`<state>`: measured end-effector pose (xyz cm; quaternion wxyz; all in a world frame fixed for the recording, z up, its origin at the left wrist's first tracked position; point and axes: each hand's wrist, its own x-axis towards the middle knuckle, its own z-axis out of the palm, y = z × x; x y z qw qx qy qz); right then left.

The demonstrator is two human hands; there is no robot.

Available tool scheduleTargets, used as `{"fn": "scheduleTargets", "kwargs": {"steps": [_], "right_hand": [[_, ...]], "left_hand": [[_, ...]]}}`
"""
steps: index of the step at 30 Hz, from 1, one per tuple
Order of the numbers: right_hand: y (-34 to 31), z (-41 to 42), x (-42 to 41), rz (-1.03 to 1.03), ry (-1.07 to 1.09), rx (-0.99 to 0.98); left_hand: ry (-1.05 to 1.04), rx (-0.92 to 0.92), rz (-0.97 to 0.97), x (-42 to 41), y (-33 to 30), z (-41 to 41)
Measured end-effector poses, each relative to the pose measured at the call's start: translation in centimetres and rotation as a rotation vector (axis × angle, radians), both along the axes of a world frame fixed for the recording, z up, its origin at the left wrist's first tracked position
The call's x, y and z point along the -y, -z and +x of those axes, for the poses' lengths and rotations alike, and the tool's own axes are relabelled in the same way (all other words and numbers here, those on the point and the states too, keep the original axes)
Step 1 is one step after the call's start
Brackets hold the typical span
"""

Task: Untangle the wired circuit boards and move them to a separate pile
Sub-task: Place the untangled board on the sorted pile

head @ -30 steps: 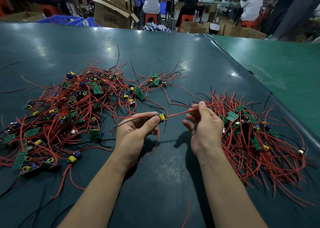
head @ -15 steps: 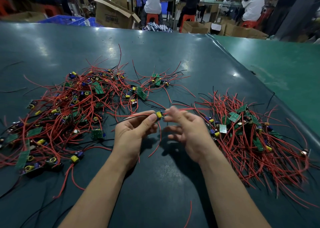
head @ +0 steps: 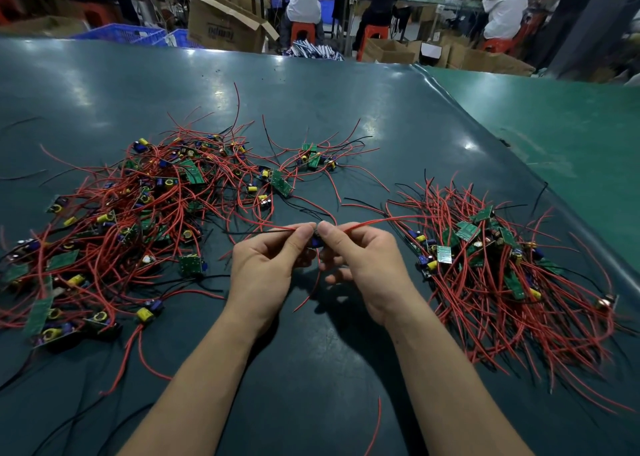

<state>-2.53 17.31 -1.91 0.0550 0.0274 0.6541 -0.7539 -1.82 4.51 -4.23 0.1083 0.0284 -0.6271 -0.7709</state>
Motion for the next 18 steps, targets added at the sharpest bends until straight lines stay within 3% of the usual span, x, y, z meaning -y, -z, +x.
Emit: {"fn": "scheduleTargets", "kwargs": {"steps": [7, 13, 18], "right_hand": [[-0.4, -0.4, -0.7, -0.07, 0.181, -0.052], [-0.8, -0.2, -0.9, -0.088, 0.279, -0.107], [-0.9, 0.0, -0.5, -0.09, 0.264, -0.112]], "left_hand": [[-0.292, 0.024, 0.279, 1.4, -0.1, -1.5], [-0.368, 0.075, 0.467, 1.9, -0.4, -1.8], [-0.396, 0.097, 0.498, 2.1, -0.5, -2.1]]}}
